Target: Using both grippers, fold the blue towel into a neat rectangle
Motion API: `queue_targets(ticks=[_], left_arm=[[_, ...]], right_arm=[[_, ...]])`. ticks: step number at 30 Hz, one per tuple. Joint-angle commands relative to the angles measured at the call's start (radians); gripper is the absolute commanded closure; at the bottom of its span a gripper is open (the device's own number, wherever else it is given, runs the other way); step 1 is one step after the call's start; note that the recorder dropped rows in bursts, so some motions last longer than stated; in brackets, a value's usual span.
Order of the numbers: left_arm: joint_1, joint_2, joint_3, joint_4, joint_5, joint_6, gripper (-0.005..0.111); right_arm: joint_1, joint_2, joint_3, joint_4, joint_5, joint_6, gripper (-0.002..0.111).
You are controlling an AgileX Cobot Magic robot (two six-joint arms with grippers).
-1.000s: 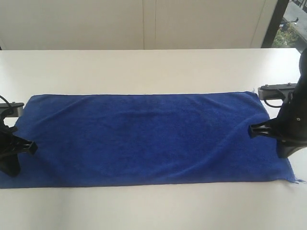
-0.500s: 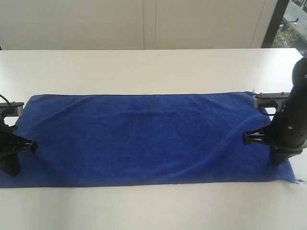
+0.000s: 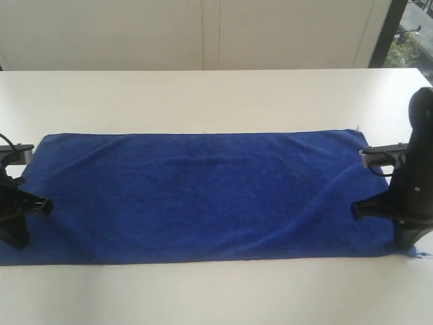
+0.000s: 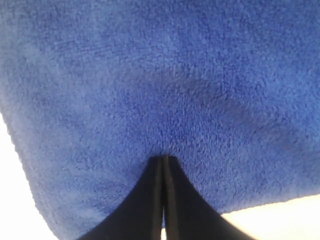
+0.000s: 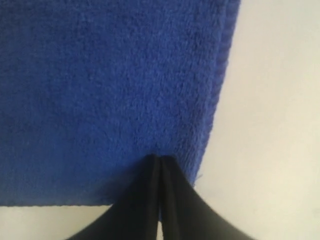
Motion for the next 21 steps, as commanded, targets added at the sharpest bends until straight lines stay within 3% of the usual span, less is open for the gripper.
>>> queue_targets(ticks=[1,5,11,21], left_arm=[[0.001,0.032,0.014,-0.010,-0.016,-0.007,0.107],[0.001,0.032,0.014,-0.010,-0.018,-0.007,0.107],[0.001,0.032,0.014,-0.010,-0.018,-0.007,0.107],[0.001,0.032,0.014,-0.010,-0.020,-0.007,0.107]], right_arm=[[-0.002,-0.026,-0.013,0.022,-0.018,-0.002,0.108],[-0.002,-0.116,-0.018,0.097,-0.109,-0.030,0.108],[-0.002,-0.074,0.026,0.115,-0.216,-0.033,0.108],[-0.002,0.010,0.035,0.107,-0.163,-0.032,0.108]])
